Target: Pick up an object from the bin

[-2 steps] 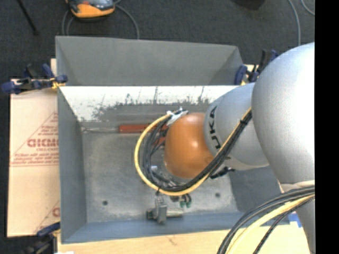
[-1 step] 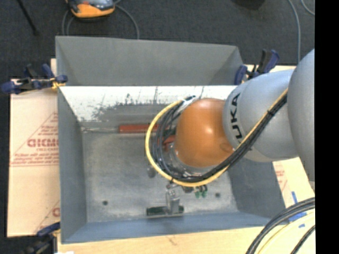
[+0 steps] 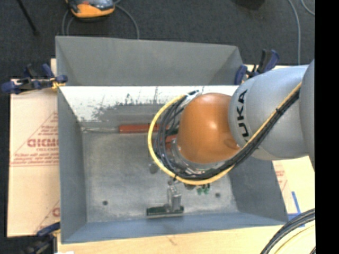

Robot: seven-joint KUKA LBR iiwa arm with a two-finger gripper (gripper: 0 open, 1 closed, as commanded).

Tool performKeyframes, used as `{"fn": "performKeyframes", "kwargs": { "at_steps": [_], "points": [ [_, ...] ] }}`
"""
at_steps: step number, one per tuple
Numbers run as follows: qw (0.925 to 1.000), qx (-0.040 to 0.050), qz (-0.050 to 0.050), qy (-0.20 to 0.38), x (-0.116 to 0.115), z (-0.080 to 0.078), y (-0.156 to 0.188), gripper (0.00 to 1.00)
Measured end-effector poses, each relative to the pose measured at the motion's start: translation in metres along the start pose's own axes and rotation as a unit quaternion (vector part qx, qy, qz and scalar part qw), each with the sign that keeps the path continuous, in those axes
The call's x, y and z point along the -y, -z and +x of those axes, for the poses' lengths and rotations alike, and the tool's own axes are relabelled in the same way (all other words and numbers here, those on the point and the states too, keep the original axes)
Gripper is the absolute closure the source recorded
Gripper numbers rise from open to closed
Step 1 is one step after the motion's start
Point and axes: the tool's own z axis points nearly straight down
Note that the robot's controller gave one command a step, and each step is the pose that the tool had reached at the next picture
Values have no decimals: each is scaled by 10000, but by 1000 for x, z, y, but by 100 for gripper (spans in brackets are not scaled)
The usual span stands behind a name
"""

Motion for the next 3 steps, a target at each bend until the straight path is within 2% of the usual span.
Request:
{"fn": "performKeyframes", "kwargs": {
  "at_steps": [1,2,3],
  "points": [
    [9977,-11,-5,682,16,19,-77,100],
    [9977,103,3,676,16,13,-75,0],
    [9977,4,-9,672,16,18,-77,100]
  ]
}}
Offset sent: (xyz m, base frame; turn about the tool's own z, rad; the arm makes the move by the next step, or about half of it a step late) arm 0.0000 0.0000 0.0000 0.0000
